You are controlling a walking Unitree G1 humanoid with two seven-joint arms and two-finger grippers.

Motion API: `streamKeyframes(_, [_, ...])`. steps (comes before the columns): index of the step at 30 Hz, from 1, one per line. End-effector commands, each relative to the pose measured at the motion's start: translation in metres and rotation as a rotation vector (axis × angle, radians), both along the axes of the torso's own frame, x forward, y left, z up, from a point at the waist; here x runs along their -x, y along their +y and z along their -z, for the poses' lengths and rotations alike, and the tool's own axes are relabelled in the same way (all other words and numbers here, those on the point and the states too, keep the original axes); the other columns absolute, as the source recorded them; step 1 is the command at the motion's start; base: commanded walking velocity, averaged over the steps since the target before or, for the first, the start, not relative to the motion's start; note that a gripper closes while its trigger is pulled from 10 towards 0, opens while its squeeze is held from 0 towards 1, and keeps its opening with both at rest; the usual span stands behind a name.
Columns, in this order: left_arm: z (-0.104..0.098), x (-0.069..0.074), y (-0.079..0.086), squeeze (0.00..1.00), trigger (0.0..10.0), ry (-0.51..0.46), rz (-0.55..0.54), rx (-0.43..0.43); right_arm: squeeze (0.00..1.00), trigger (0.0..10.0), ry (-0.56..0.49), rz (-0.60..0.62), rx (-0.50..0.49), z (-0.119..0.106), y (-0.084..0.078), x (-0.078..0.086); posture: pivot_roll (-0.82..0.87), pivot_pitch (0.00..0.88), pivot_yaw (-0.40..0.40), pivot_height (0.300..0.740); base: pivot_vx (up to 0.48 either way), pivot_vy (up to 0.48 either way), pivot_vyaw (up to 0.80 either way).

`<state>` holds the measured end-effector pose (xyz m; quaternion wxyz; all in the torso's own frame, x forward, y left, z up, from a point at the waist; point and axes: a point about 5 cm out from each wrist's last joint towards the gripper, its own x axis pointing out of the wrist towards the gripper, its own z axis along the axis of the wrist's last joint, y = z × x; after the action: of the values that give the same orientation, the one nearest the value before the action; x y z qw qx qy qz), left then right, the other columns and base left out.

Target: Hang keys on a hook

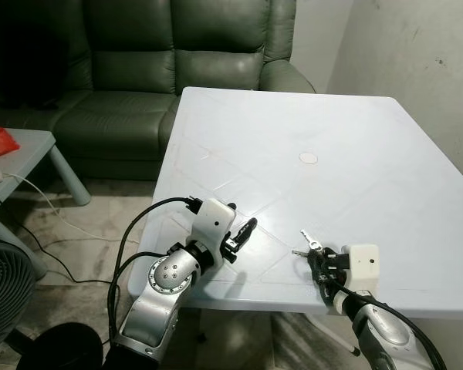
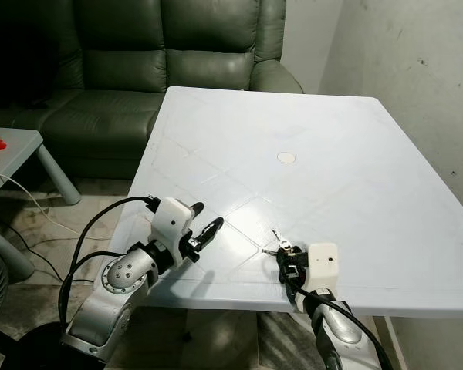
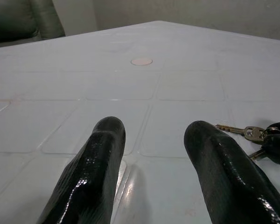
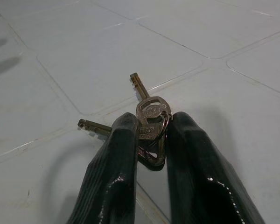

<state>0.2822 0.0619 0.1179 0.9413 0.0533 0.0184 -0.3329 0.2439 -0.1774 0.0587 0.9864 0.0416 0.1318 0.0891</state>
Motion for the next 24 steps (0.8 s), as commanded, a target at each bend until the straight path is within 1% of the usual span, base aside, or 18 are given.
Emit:
streamKeyframes(1, [-0.003, -0.001, -0.002, 0.00, 10.0, -0.017, 0.011, -0.016, 0.00, 10.0, -0.001, 0.019, -0.004, 0.000, 0.000, -0.001, -0.15, 0.009, -0.006, 0.740, 0.000, 0.000, 0.00])
streamKeyframes(4, [-0.003, -0.001, -0.002, 0.00, 10.0, -0.018, 0.011, -0.016, 0.00, 10.0, 0.001, 0.024, -0.005, 0.000, 0.000, -0.002, -0.15, 0.010, -0.006, 0.740, 0.000, 0.000, 0.00])
streamKeyframes(7, [-0.002, 0.000, -0.002, 0.00, 10.0, -0.018, 0.010, -0.018, 0.00, 10.0, -0.021, 0.016, -0.015, -0.002, 0.001, -0.001, -0.15, 0.013, -0.009, 0.740, 0.000, 0.000, 0.00])
streamKeyframes(8, [-0.002, 0.000, -0.002, 0.00, 10.0, -0.018, 0.010, -0.019, 0.00, 4.8, -0.025, 0.014, -0.019, -0.002, 0.000, 0.000, -0.15, 0.015, -0.009, 0.740, 0.000, 0.000, 0.00])
streamKeyframes(9, [-0.002, 0.000, -0.002, 0.00, 10.0, -0.018, 0.009, -0.020, 0.00, 0.0, -0.031, 0.015, -0.019, -0.003, 0.000, 0.000, -0.15, 0.015, -0.009, 0.740, 0.000, 0.000, 0.00])
streamKeyframes(15, [-0.002, 0.000, -0.002, 0.00, 10.0, -0.018, 0.009, -0.018, 0.00, 0.0, -0.109, 0.025, -0.042, -0.013, -0.003, -0.001, -0.15, 0.017, -0.012, 0.740, 0.000, 0.000, 0.00])
streamKeyframes(21, [-0.002, 0.000, -0.003, 0.00, 10.0, -0.020, 0.008, -0.018, 0.00, 0.0, -0.125, 0.041, -0.049, -0.015, -0.003, -0.002, -0.14, 0.018, -0.014, 0.740, 0.000, 0.000, 0.00])
streamKeyframes(24, [-0.002, 0.001, -0.003, 0.00, 10.0, -0.020, 0.007, -0.018, 0.00, 0.0, -0.109, 0.041, -0.028, -0.012, -0.003, -0.002, -0.14, 0.021, -0.016, 0.740, 0.000, 0.000, 0.00])
